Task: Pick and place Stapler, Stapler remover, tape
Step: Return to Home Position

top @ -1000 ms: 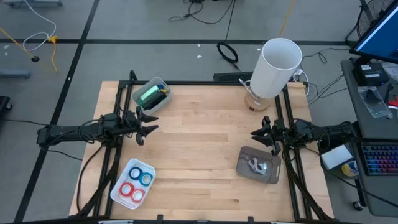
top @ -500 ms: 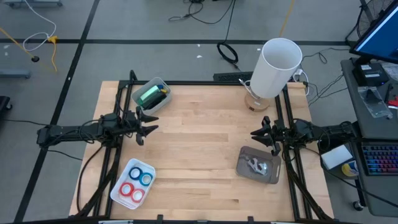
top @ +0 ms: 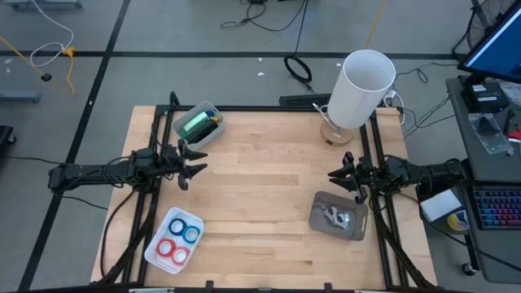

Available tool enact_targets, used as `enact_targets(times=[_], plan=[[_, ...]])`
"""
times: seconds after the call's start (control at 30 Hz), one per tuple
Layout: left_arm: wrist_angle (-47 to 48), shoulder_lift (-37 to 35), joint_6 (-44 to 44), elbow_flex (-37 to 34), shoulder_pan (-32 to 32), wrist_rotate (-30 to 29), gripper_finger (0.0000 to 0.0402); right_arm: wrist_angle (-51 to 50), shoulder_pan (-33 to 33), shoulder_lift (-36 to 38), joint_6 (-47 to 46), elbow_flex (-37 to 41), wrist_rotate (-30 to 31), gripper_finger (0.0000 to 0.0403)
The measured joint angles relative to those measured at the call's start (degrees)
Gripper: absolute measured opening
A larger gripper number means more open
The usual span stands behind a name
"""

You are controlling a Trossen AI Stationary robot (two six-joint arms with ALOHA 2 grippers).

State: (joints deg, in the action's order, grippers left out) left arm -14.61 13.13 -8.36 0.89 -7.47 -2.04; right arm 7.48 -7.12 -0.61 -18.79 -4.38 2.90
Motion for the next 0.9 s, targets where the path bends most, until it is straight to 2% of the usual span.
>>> enact_targets(times=[0.9], plan=[[0.0, 0.0, 0.0, 0.0, 0.0, 0.0, 0.0191, 0.0, 0.0, 0.0, 0.0, 0.0, 0.0, 0.0086]])
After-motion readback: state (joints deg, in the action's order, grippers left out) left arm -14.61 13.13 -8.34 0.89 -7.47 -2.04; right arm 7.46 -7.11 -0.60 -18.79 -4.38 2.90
